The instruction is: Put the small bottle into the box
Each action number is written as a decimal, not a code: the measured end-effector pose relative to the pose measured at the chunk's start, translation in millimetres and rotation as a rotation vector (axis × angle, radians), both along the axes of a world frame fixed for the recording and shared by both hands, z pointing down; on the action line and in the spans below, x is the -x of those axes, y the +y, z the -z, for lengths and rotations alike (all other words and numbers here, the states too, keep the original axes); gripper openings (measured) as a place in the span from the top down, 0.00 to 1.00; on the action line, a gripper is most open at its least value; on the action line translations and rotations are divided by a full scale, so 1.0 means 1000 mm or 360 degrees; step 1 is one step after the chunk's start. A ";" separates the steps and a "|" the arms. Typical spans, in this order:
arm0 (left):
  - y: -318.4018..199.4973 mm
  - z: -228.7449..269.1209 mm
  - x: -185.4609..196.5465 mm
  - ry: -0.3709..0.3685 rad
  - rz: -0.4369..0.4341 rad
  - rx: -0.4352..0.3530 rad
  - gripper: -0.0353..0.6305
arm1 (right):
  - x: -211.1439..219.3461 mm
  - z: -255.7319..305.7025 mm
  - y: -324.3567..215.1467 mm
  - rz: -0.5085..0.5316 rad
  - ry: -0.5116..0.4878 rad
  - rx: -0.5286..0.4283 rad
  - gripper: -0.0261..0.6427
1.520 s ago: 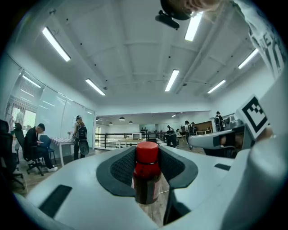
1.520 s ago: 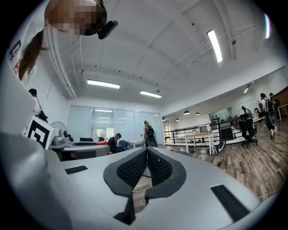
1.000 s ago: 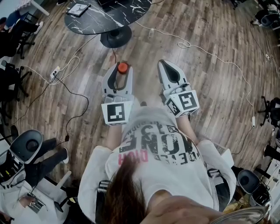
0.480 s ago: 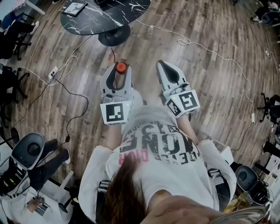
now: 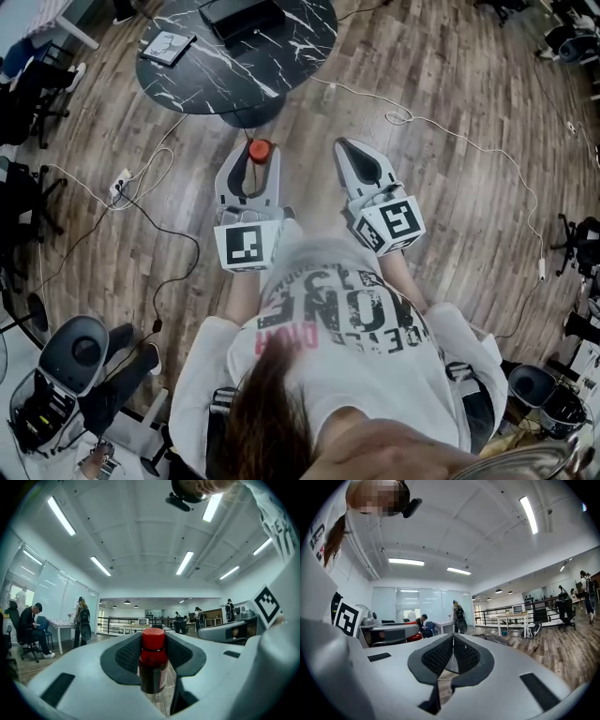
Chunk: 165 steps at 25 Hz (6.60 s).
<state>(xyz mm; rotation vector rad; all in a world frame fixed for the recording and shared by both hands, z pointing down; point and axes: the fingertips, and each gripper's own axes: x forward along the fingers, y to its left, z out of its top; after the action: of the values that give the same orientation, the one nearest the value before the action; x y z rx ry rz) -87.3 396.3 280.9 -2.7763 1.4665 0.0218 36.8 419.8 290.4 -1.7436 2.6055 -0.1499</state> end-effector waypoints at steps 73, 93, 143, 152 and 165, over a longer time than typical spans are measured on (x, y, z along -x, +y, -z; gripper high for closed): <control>-0.240 0.019 -0.088 0.0007 0.0458 -0.0052 0.73 | -0.112 -0.006 -0.272 0.0387 -0.0094 0.0081 0.96; -0.306 0.007 -0.086 0.0044 0.0348 -0.0011 0.73 | -0.115 -0.021 -0.318 0.0254 -0.0127 0.0142 0.96; -0.472 -0.022 -0.009 0.0044 0.0493 0.0167 0.73 | -0.037 -0.043 -0.499 0.0419 -0.0084 0.0315 0.96; -0.478 -0.013 -0.026 0.0059 0.0663 0.0141 0.73 | -0.049 -0.034 -0.528 0.0591 -0.0057 0.0296 0.96; -0.473 -0.019 -0.044 0.0039 0.0955 0.0109 0.73 | -0.060 -0.047 -0.554 0.0836 -0.0061 0.0261 0.96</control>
<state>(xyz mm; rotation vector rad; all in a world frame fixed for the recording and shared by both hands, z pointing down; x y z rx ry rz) -43.1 -76.4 300.1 -2.2659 2.2695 0.0040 97.1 -134.6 337.0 -1.0273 3.0279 -0.4003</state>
